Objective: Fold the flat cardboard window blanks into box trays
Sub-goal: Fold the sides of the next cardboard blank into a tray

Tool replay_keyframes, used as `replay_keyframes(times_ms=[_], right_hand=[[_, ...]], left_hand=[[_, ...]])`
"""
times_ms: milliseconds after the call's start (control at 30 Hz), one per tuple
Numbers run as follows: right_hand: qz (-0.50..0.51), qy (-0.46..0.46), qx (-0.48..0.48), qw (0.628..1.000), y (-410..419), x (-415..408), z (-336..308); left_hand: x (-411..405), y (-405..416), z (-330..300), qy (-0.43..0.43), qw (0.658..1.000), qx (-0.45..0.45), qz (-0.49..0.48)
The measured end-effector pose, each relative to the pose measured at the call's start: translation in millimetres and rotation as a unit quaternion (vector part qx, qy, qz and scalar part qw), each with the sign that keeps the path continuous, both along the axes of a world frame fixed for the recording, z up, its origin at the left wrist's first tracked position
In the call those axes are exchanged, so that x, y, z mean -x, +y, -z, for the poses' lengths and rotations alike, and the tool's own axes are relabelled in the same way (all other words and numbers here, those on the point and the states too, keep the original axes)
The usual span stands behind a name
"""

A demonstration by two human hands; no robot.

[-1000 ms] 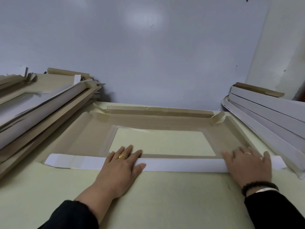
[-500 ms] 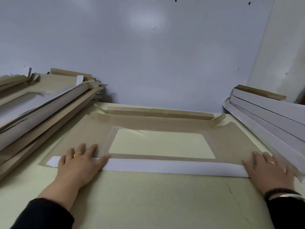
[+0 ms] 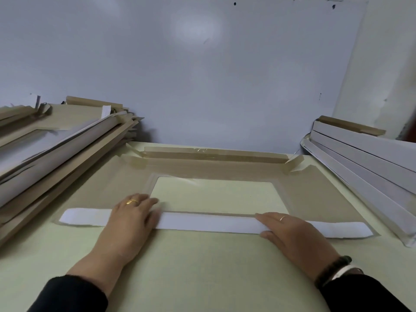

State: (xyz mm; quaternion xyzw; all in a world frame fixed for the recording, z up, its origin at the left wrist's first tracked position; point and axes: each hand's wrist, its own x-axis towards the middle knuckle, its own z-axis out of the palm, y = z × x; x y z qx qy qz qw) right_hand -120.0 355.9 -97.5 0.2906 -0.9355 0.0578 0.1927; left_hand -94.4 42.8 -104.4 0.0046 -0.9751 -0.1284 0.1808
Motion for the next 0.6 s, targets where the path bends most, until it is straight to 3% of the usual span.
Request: replay_keyframes(times_ms=[67,200,367,467,600], right_hand=[[-0.025,0.110,0.007,0.994,-5,-3,3],[-0.043,0.184,0.015,0.982,-14,-7,0],[-0.044,0.229,0.005,0.972,-27,-17,-4],[-0.107,0.255,0.032,0.960,-35,-31,-13],[-0.193,0.216,0.029,0.957,-57,-47,-10]], left_hand=[[-8,21,-9,0.036,0.995,0.018,0.088],[-16,62,-19,0.088,0.972,0.137,0.169],[-17,80,-19,0.103,0.961,0.205,0.156],[-18,79,-21,0.090,0.963,0.211,0.142],[-16,71,-20,0.114,0.971,0.183,0.105]])
